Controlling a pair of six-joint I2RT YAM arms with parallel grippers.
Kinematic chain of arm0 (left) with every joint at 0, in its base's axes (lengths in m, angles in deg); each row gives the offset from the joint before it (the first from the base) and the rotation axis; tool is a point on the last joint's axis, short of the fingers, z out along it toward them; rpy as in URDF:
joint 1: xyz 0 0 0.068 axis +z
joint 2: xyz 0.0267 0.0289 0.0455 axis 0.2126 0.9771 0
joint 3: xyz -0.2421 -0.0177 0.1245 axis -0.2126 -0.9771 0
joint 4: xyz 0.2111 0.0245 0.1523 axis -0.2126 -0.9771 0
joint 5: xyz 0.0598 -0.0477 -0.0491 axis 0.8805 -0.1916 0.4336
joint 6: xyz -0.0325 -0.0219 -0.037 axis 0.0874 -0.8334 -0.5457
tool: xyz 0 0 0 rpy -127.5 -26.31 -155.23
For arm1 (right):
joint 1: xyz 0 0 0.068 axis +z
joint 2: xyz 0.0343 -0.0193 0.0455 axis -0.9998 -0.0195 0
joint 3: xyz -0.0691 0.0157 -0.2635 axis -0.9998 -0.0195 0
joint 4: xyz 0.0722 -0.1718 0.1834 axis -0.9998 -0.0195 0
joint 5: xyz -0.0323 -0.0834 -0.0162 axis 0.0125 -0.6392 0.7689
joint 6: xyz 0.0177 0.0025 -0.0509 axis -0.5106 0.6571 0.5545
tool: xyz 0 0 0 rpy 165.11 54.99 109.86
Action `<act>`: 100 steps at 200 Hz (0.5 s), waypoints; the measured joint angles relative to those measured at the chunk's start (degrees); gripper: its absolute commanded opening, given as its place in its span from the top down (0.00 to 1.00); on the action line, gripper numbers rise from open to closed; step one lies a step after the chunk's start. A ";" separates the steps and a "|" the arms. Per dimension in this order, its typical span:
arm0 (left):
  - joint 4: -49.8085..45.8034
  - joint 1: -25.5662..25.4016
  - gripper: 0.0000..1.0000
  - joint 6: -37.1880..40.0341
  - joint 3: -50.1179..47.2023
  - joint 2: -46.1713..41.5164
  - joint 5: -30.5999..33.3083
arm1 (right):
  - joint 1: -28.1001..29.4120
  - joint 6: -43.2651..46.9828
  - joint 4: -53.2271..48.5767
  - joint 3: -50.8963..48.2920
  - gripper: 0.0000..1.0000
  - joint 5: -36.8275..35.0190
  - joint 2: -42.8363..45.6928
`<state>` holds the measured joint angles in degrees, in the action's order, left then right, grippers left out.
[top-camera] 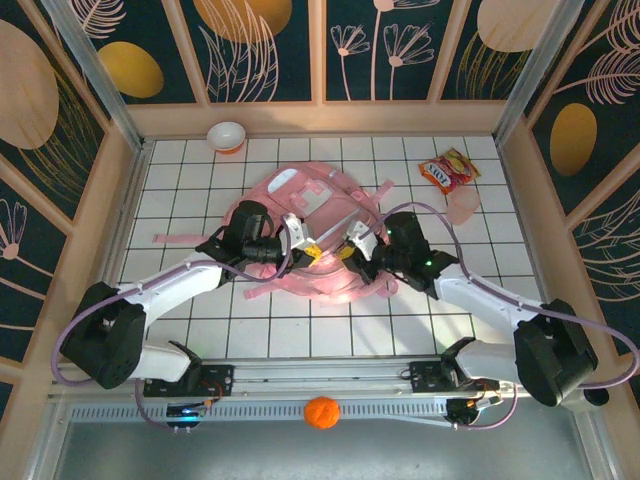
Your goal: Pack the student bag
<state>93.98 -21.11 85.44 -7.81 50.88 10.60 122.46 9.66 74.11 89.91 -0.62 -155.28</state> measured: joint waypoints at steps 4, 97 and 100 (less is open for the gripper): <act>-0.20 -0.02 1.00 0.28 0.04 0.00 0.07 | -0.72 -0.07 -0.72 0.15 1.00 0.37 0.20; -1.92 0.04 0.51 -7.04 0.24 -1.49 3.85 | -4.04 -3.61 -7.63 3.54 1.00 4.70 -1.70; -1.92 0.04 0.51 -8.83 0.24 -1.77 4.52 | -3.93 -4.00 -7.85 3.54 1.00 4.68 -1.70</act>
<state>92.06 -21.07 76.61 -7.57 49.11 15.12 118.53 5.66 66.26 93.45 4.06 -156.98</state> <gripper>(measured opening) 0.441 0.046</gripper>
